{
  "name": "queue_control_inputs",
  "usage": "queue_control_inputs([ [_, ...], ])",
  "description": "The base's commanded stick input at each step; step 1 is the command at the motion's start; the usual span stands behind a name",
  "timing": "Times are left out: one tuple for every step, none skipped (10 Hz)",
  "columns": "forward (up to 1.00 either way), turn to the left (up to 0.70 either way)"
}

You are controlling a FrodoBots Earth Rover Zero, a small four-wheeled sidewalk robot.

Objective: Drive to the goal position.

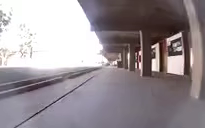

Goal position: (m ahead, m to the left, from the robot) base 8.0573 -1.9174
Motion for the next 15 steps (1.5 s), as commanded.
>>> queue_control_inputs([
  [1.0,-0.05],
  [1.0,0.01],
  [1.0,0.01],
  [1.0,0.01],
  [1.0,0.01],
  [1.0,0.01],
  [1.0,0.01],
  [1.0,0.01],
  [1.0,0.01],
  [1.0,0.01],
  [1.0,0.01],
  [1.0,0.01],
  [1.0,0.01],
  [1.0,0.01],
  [1.0,0.01],
])
